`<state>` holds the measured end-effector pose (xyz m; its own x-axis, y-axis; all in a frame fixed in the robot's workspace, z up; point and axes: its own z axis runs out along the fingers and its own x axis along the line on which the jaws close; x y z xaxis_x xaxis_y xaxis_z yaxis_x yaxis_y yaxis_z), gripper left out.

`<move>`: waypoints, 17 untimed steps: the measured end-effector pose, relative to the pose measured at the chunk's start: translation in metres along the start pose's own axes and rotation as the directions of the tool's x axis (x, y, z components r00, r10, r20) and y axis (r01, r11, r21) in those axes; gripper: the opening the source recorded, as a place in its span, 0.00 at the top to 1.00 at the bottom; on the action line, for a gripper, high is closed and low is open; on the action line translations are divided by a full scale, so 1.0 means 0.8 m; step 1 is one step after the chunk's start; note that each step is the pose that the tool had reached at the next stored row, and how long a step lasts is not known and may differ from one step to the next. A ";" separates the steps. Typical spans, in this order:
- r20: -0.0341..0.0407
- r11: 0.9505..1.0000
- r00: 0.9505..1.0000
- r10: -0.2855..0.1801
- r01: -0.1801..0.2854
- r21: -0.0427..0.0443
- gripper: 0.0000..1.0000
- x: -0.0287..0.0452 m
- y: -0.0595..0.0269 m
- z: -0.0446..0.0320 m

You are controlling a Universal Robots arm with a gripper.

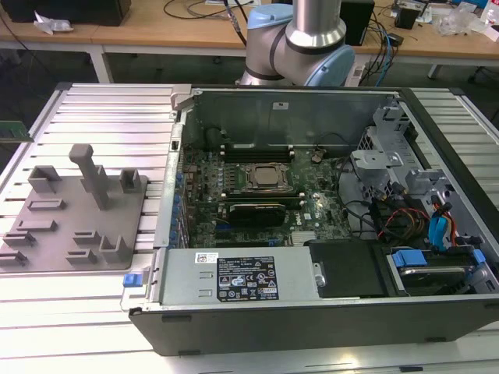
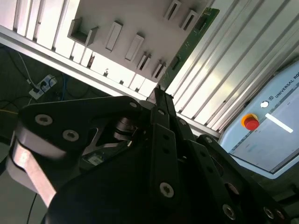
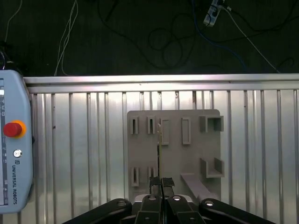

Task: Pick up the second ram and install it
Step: 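Pick up the second ram and move it above second insertion slot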

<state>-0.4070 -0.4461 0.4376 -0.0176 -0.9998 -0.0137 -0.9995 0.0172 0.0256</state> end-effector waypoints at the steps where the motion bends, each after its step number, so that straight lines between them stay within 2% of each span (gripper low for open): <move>1: 0.000 1.000 1.000 0.000 0.000 0.000 0.91 0.0000 -0.001 0.0000; 7: 0.000 1.000 1.000 0.000 0.000 0.000 0.91 -0.0001 -0.007 -0.0002; 17: 0.000 1.000 1.000 0.000 0.000 0.000 0.91 -0.0005 -0.025 -0.0006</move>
<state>-0.3869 -0.4461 0.4376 -0.0176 -0.9997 -0.0138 -0.9995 0.0173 0.0255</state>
